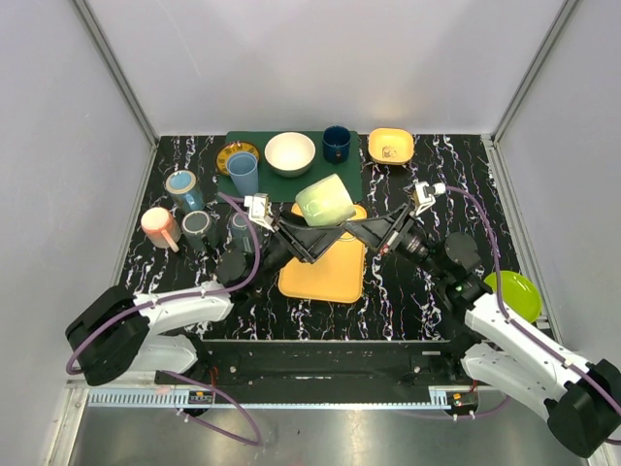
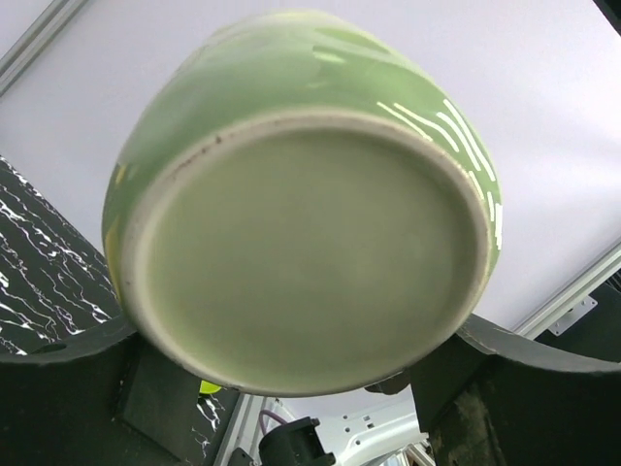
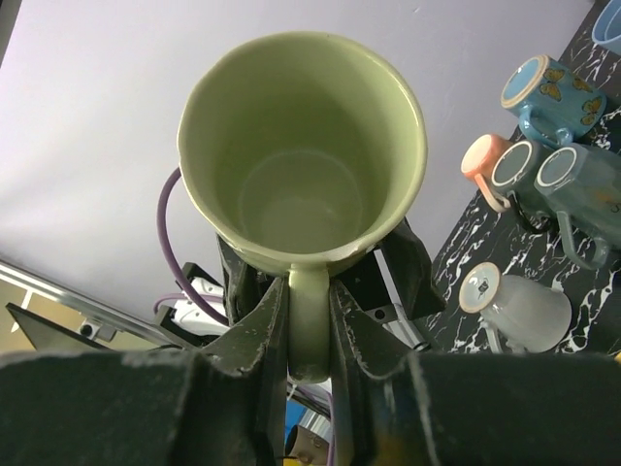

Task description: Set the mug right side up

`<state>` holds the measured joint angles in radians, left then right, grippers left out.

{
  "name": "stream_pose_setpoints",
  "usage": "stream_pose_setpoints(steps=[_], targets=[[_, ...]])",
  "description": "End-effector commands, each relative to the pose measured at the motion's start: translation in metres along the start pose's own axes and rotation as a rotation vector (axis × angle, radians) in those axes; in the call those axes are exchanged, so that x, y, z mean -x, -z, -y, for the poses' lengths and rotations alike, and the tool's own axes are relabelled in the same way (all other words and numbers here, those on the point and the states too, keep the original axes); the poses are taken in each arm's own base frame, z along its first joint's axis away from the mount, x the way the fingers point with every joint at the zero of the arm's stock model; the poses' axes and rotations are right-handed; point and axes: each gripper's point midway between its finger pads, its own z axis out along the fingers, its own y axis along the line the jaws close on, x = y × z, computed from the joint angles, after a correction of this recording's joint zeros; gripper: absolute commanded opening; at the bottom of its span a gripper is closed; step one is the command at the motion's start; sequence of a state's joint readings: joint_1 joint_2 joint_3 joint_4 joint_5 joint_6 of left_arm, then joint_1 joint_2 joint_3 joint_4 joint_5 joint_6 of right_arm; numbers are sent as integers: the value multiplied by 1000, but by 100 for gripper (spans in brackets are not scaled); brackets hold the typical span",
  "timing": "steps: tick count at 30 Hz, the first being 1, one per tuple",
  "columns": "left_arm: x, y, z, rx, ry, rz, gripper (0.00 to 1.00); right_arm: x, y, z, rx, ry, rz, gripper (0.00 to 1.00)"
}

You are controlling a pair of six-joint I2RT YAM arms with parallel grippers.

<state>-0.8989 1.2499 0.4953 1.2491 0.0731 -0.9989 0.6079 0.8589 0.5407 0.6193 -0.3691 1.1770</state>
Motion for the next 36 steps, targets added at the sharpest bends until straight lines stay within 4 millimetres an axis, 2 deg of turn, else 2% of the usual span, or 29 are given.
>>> stream_pose_setpoints(steps=[1,3,8,9,11,12,13,21,28,30,32,35,36], targets=[[51,-18,50,-176,-22,168,67,-6,6,-36,94,85,-55,0],[52,-22,53,-188,-17,169,60,-9,7,-31,78,95,-67,0],[41,-31,58,-231,-7,108,46,-16,9,-20,47,115,-98,0],[40,-32,58,-233,-3,100,35,-17,10,-19,42,117,-98,0],[38,-32,57,-231,-2,94,22,-16,11,-18,40,125,-94,0],[38,-31,57,-231,-1,94,6,-18,12,-16,34,126,-98,0],[38,-30,56,-228,2,93,0,-17,13,-16,33,141,-97,0],[41,-26,56,-235,57,82,0,-28,24,-10,1,259,-169,0],[35,-26,41,-151,72,54,0,-27,31,-14,14,309,-163,0],[31,-27,33,-110,77,31,9,-24,31,-20,32,313,-142,0],[28,-24,33,-112,73,17,24,-24,30,-22,41,308,-137,0],[27,-19,33,-107,69,12,39,-22,29,-29,60,314,-137,0],[27,-18,33,-98,66,4,46,-22,28,-31,66,312,-139,0]])
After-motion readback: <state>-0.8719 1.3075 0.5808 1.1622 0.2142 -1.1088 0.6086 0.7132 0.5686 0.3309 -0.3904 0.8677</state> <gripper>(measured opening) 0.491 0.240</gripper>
